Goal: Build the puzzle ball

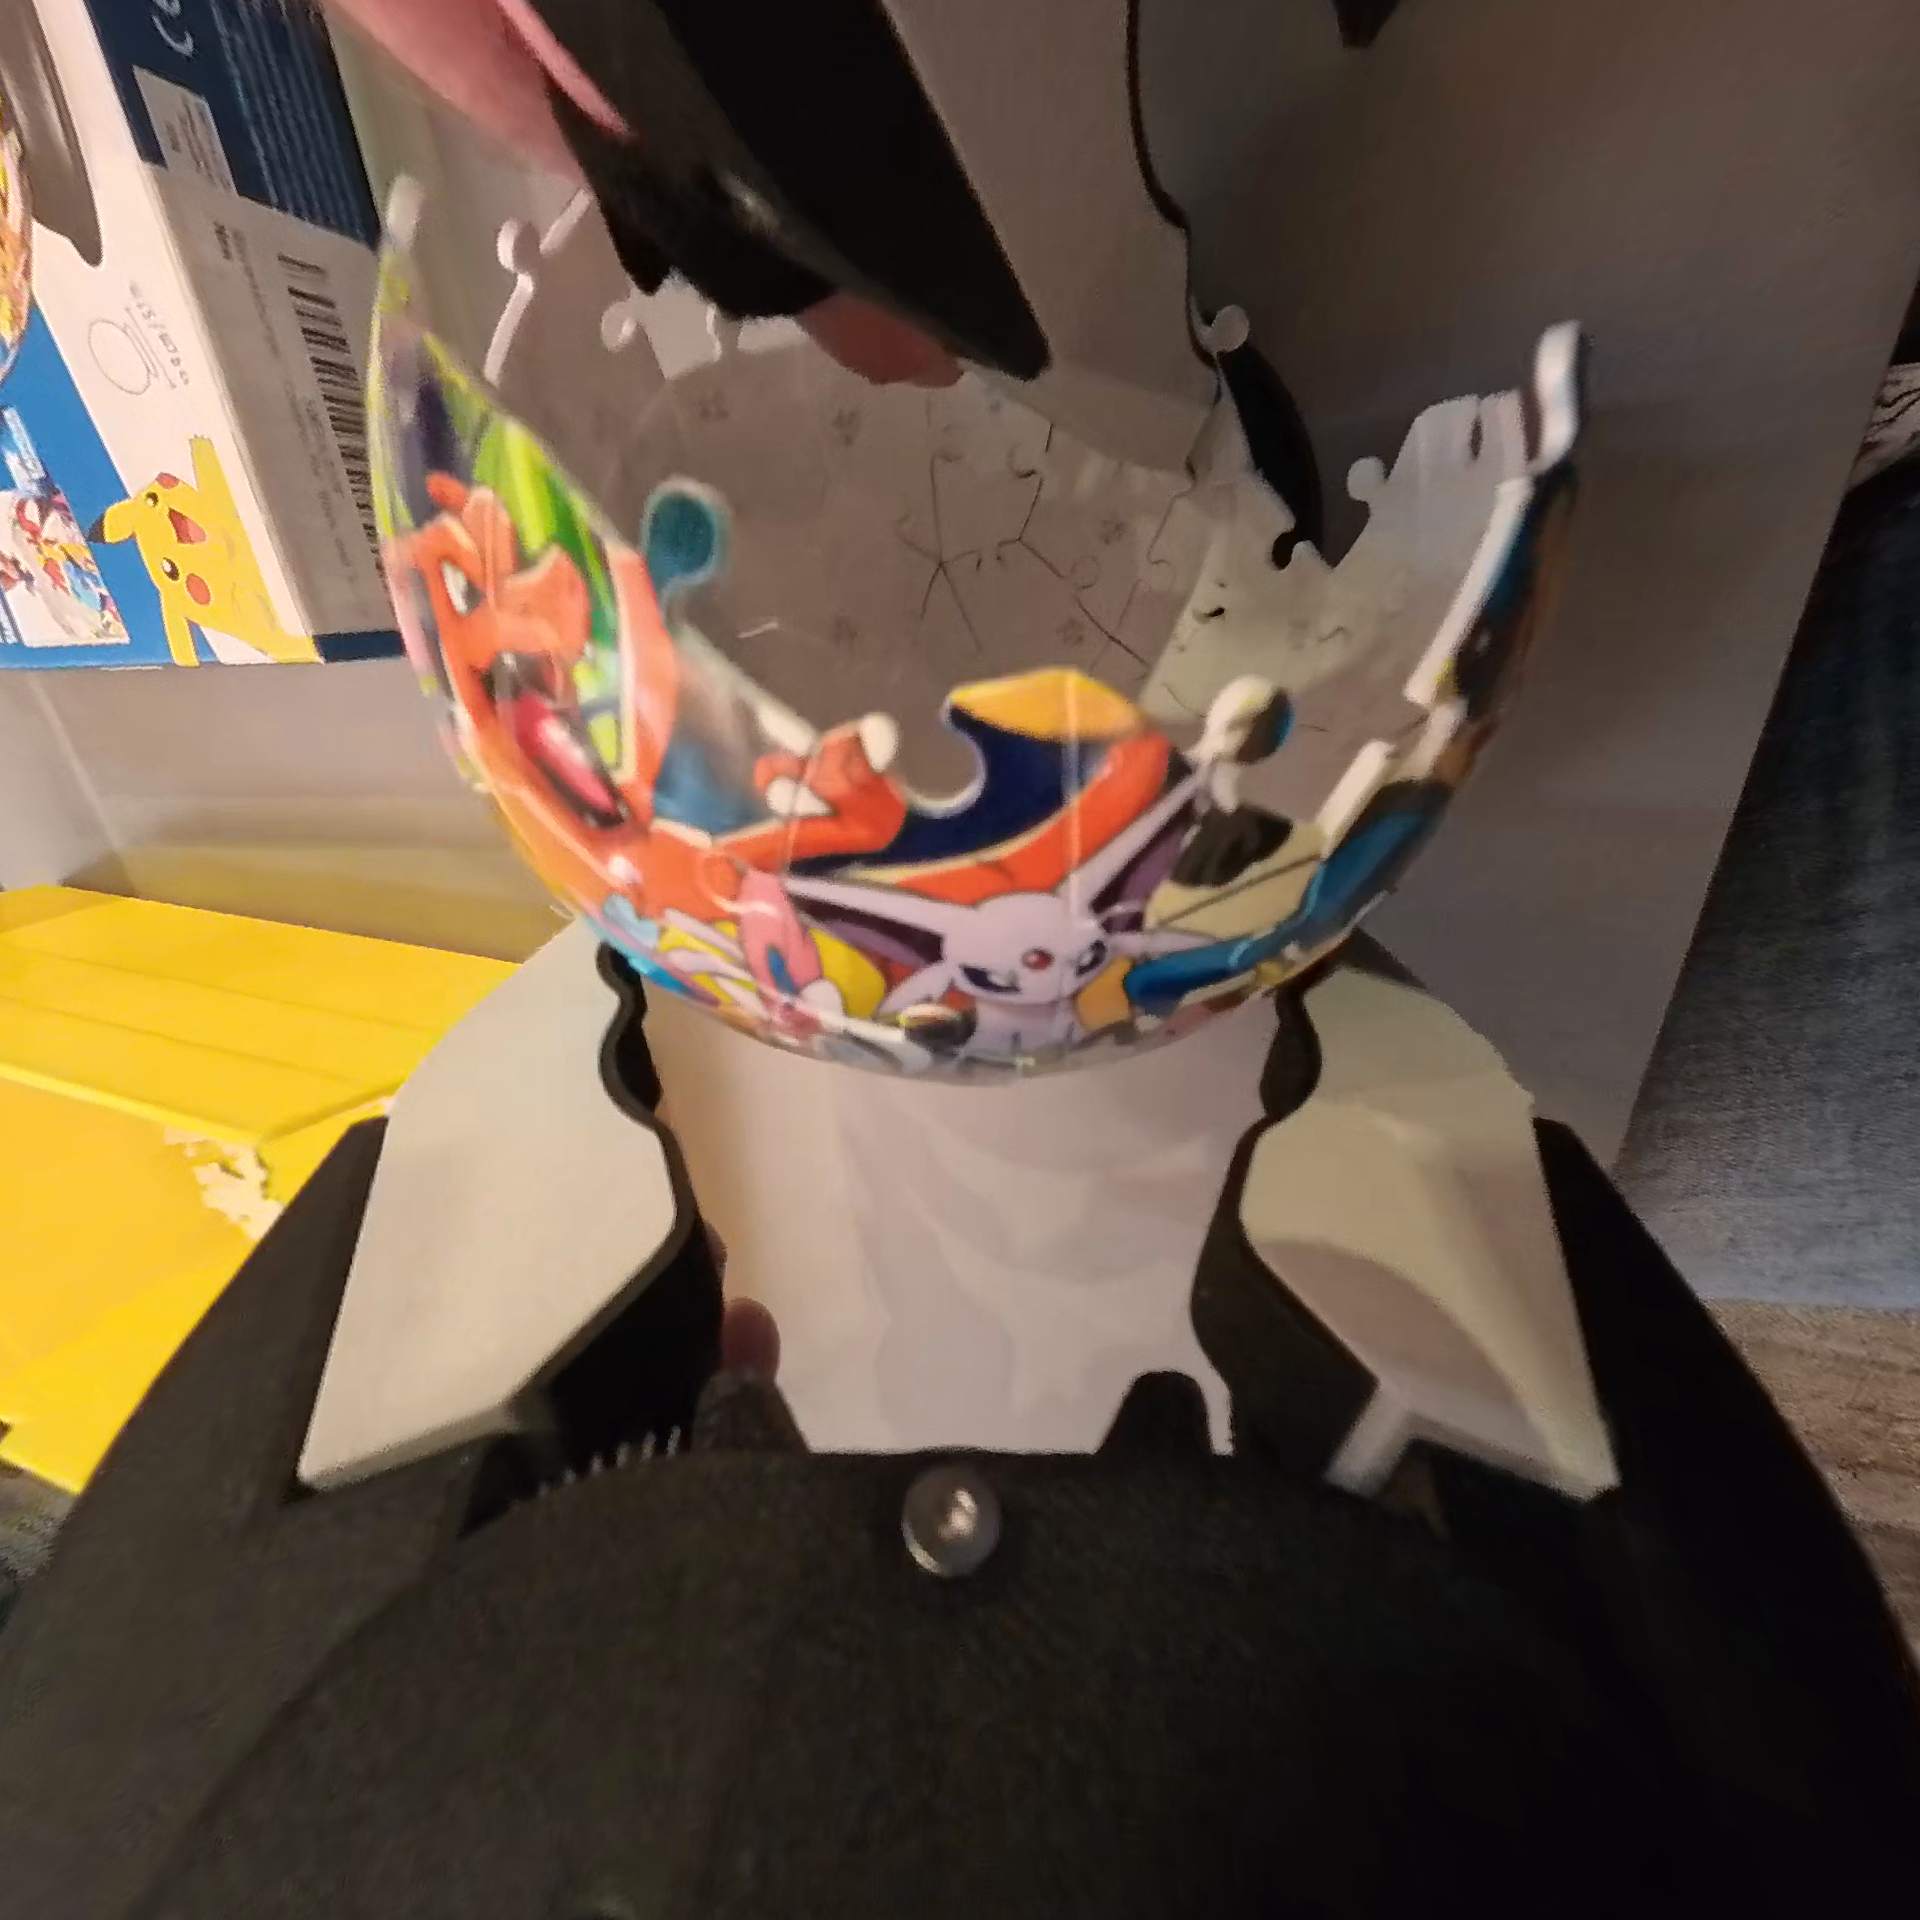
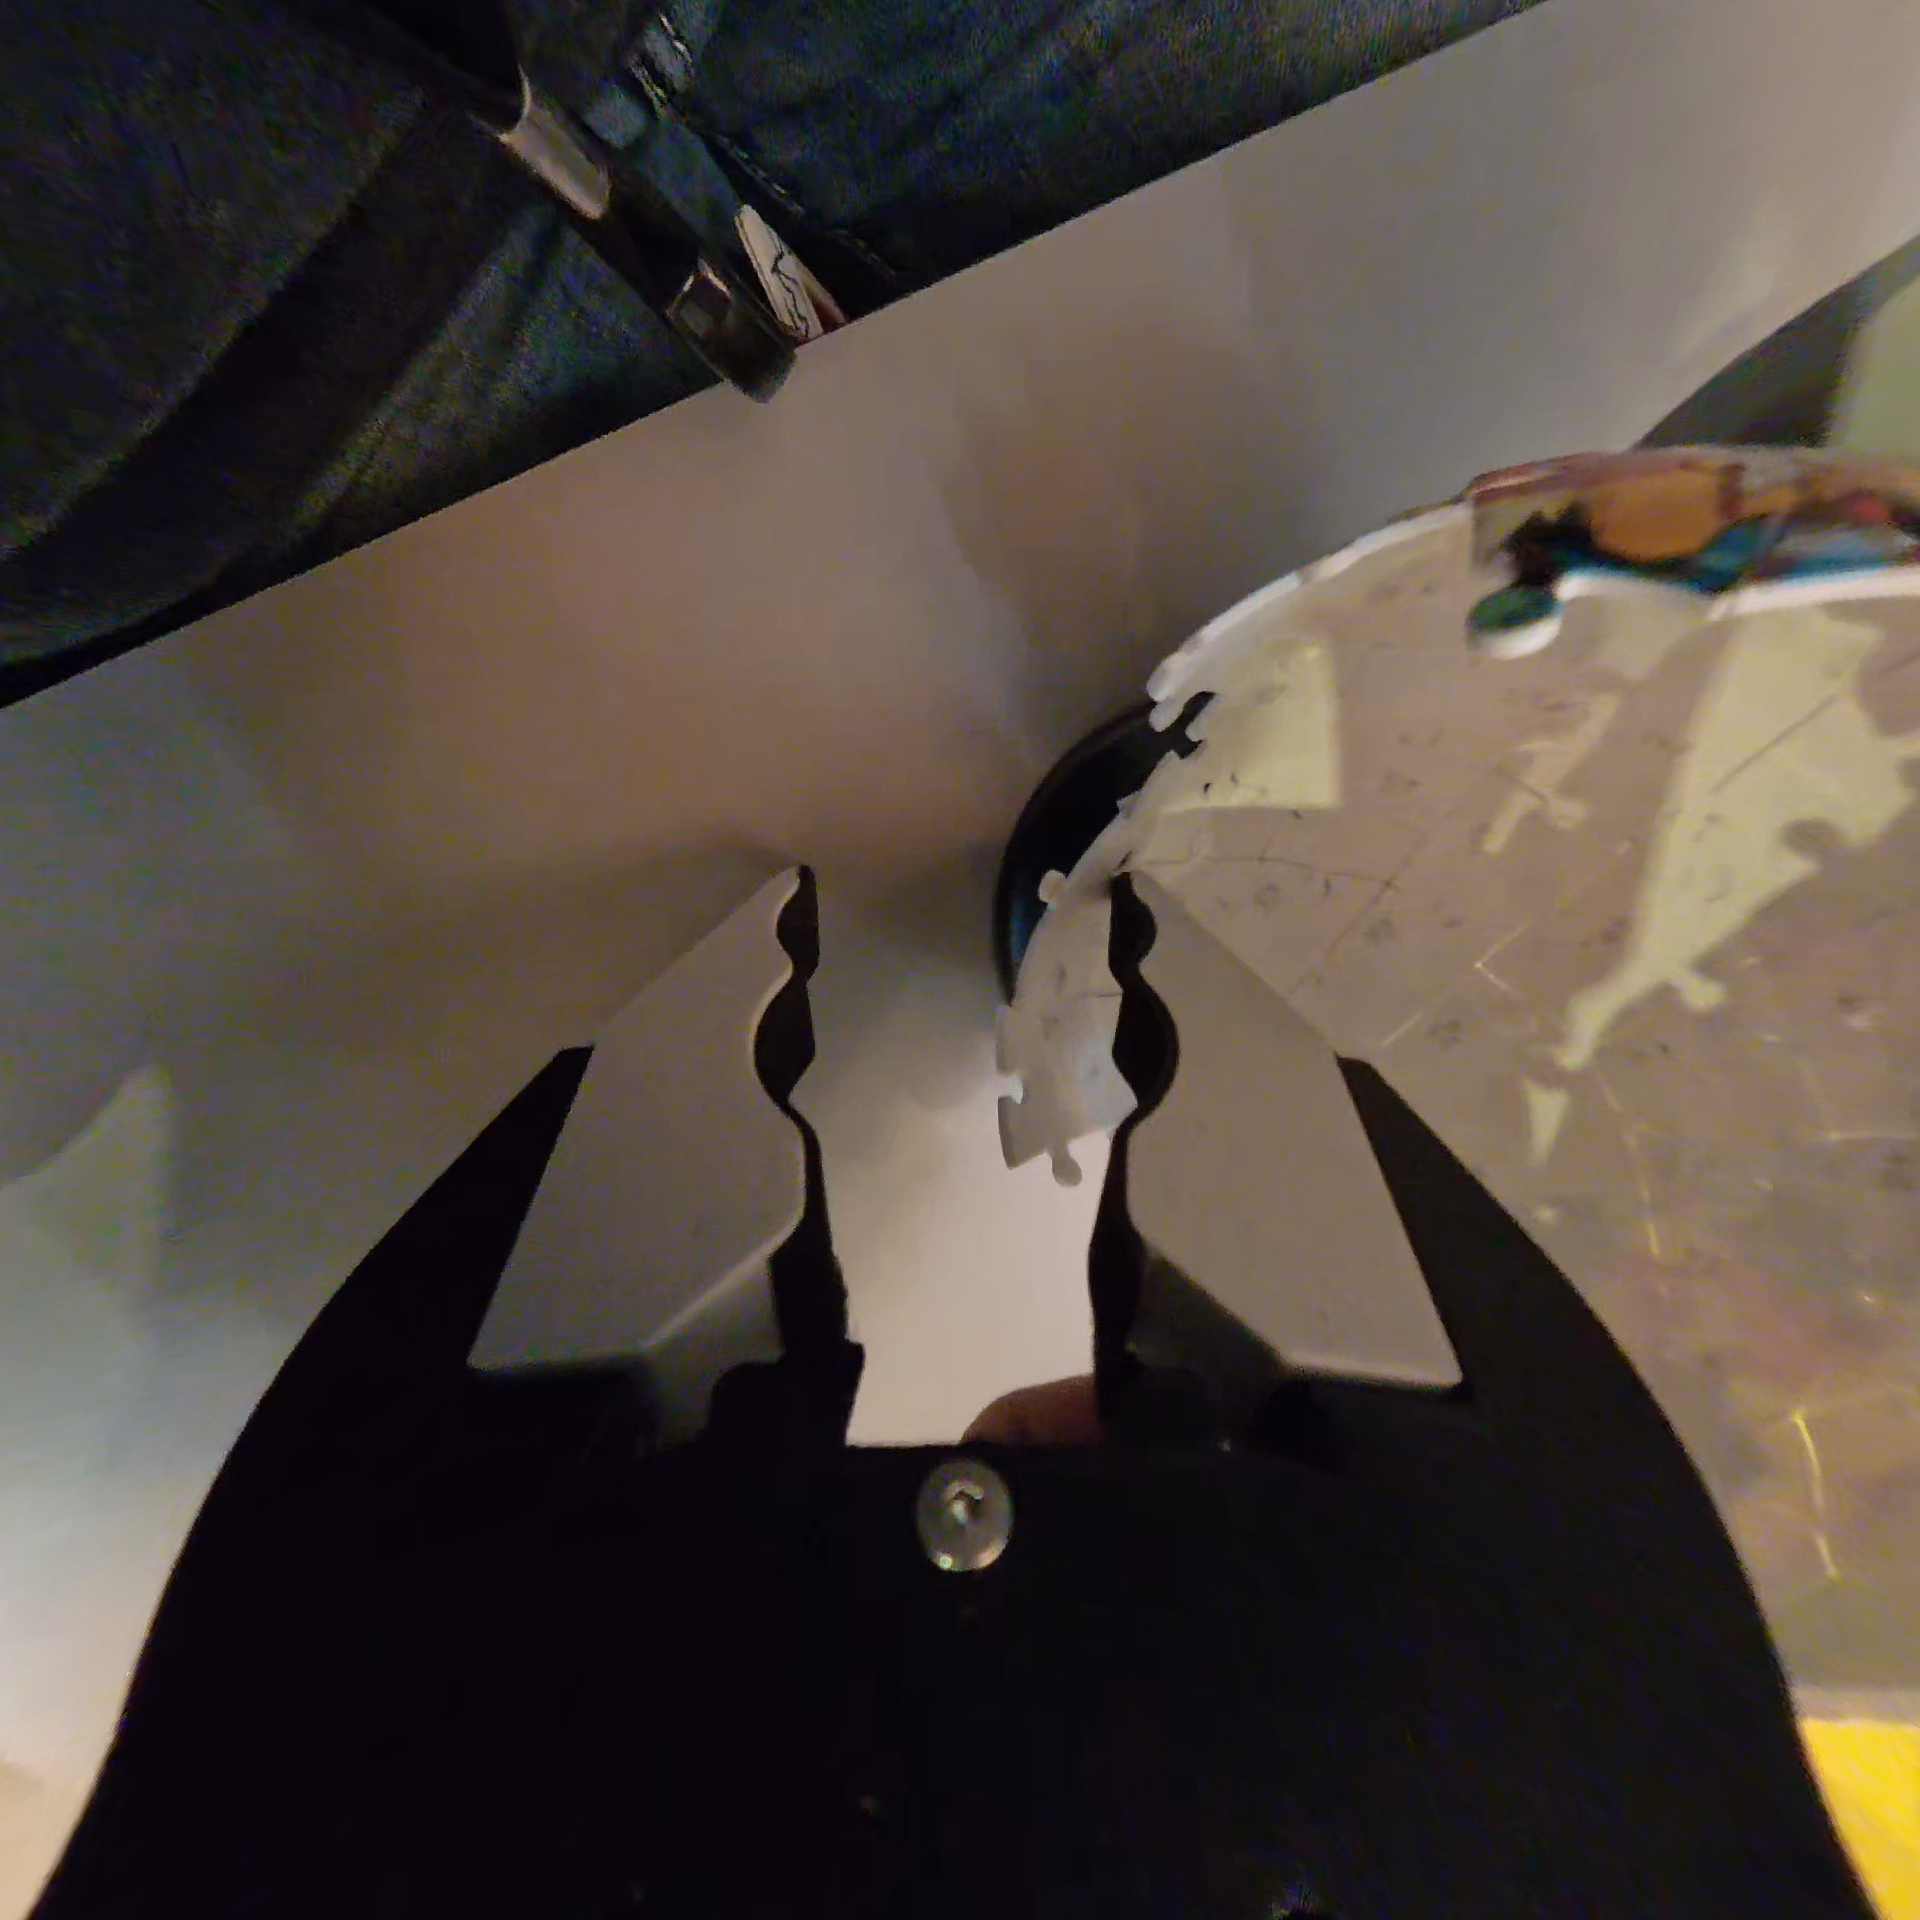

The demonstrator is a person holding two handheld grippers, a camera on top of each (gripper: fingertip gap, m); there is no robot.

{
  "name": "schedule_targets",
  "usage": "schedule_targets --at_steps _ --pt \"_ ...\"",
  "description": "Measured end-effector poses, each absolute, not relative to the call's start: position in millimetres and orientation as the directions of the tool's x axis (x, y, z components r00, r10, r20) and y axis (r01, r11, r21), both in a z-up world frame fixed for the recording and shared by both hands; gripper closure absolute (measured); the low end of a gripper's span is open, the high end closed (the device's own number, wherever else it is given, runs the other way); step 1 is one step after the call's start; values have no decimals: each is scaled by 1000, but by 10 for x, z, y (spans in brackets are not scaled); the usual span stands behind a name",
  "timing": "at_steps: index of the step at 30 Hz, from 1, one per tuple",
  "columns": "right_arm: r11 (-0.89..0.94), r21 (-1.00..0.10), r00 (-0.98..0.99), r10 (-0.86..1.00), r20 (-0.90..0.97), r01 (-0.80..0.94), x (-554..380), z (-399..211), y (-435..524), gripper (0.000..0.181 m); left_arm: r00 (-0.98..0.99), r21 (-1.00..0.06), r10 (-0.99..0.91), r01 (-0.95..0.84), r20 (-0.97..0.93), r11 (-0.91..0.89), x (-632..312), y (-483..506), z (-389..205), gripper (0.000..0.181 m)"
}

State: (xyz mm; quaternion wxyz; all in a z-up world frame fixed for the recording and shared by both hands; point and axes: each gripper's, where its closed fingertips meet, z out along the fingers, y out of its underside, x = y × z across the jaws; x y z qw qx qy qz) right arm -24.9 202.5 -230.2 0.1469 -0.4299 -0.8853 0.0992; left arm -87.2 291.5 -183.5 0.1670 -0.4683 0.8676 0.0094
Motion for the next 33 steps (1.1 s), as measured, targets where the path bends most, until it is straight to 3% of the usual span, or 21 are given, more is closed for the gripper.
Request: schedule_targets --at_steps 5,11,16,23,33 --pt "608 -303 -584 793 175 734 -253 -2303 2032 127 -423 -244 -872 -844 -246 478 -964 2812 -1840 60" --pt "599 -302 -572 800 184 742 -270 -2302 2051 130 -282 -490 -948 -812 -149 318 -861 2556 -1809 44" --pt "588 -283 -556 809 192 758 -288 -2303 2067 134 -138 -611 -978 -765 -155 204 -721 2565 -1819 45" --pt "553 -305 -513 833 205 776 -301 -2302 2075 137 -54 -691 -989 -709 -141 137 -646 2525 -1858 35" --pt "492 -345 -460 870 176 799 -302 -2309 2041 137 21 -769 -981 -625 -190 136 -517 2563 -1844 42"
